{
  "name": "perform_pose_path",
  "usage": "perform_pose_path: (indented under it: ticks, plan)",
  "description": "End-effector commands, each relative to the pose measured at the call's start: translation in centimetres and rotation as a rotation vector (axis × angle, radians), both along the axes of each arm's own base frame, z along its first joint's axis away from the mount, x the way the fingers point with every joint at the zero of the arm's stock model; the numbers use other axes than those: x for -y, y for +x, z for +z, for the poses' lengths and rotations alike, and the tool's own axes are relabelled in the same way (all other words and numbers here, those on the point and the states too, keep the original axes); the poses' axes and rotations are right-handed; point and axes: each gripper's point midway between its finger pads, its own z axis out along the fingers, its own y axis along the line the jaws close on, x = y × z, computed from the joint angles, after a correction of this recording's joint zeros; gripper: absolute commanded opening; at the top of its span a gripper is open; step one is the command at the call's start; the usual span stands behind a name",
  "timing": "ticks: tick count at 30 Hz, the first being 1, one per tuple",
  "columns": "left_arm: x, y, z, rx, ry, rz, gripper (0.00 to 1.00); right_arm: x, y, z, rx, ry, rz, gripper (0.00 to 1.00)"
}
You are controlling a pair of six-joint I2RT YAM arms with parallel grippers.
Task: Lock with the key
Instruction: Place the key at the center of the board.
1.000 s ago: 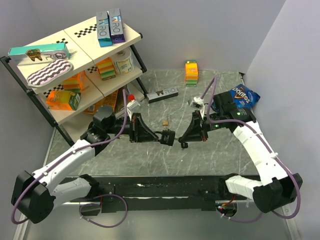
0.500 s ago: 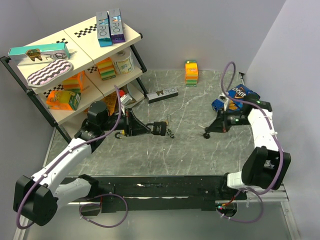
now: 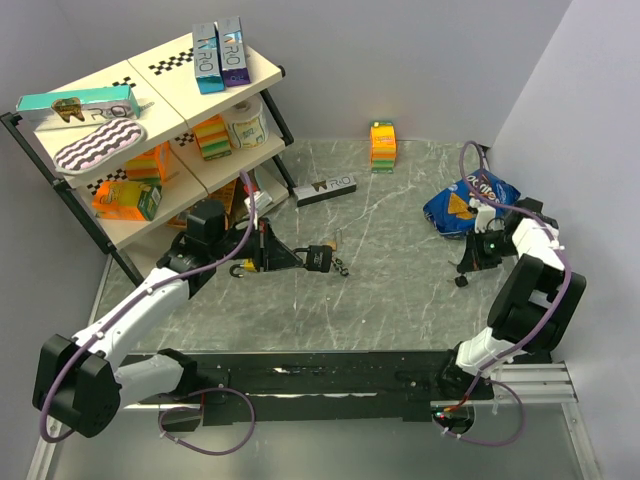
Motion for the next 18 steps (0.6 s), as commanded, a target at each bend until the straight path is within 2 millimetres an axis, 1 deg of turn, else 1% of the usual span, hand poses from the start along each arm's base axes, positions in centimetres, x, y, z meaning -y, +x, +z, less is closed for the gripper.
perform_pose_path:
  ticks: [1,4,9,10,13,16,17,18]
  plan:
    - [0.4,0.3,2.5,0.125,-0.046,-0.018,0.01,0.7,1.8,-0.1,0.041,-0.040,-0.025,0.00]
    - [0.4,0.6,2.3,0.117,-0.043,-0.011,0.01,1.0,2.6,-0.7,0.036,-0.061,-0.046,0.00]
    - [0.6,0.8,1.9,0.106,-0.039,-0.004,0.01,2.4,3.4,-1.5,0.045,-0.122,-0.061,0.00]
    - [0.6,0.8,1.8,0.102,-0.038,-0.004,0.01,3.0,3.7,-1.7,0.055,-0.150,-0.056,0.00]
    - [0.7,0.6,1.6,0.098,-0.036,-0.008,0.01,3.7,3.6,-2.3,0.048,-0.184,-0.045,0.00]
    - [0.9,0.5,1.5,0.097,-0.035,-0.010,0.01,4.0,3.9,-2.4,0.049,-0.184,-0.040,0.00]
    - [0.9,0.5,1.3,0.094,-0.033,-0.008,0.01,3.8,3.8,-2.3,0.045,-0.169,-0.032,0.04]
    - [1.0,0.4,1.2,0.091,-0.030,-0.012,0.01,3.7,3.8,-2.3,0.044,-0.164,-0.028,0.13]
